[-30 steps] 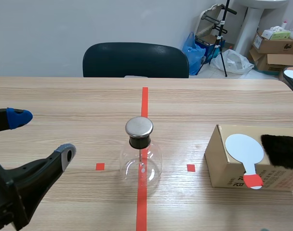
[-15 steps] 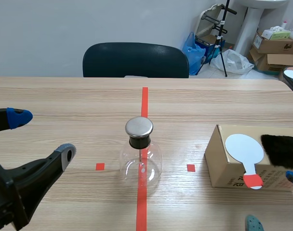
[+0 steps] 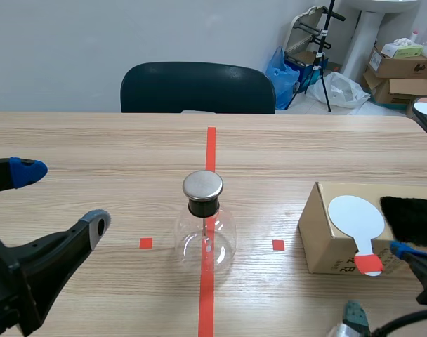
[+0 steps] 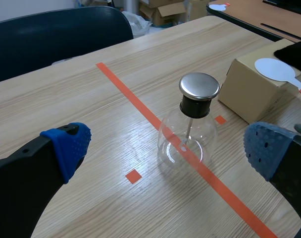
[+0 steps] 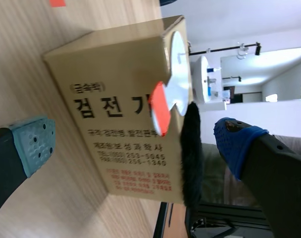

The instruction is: Do the electroscope experiment

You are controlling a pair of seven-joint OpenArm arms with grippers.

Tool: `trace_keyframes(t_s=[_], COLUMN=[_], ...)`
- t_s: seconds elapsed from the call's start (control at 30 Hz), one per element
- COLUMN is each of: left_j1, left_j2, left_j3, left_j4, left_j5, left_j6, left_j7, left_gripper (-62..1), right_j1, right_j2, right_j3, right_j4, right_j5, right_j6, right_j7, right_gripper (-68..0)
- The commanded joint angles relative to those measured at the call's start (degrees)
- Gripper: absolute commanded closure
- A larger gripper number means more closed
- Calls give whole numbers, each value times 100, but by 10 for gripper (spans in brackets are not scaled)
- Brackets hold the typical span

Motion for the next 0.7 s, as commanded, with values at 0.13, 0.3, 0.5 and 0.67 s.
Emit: trace_keyframes(t_s=[0.13, 0.3, 0.5, 0.67], left_j1=[9, 7, -4, -4], left_j2=[28, 28, 31, 31], left_j3=[-15, -15, -15, -15], left_j4=[107, 107, 107, 107], left_j5=[-37, -37, -37, -37], left_j6=[-7, -7, -9, -9], left_j7=[-81, -81, -81, -81], left_gripper=[-623, -623, -623, -623], right_j1=[269, 378, 435, 437], right_j2=[74, 31, -136, -131], right_j3=[44, 35, -63, -96], right_j4=[103, 103, 103, 103], right_j5=[-48, -308, -754, -778], right_j6=[-334, -334, -334, -334], right_j7=[-39, -166, -579, -592], right_gripper=[-679, -679, -679, -679])
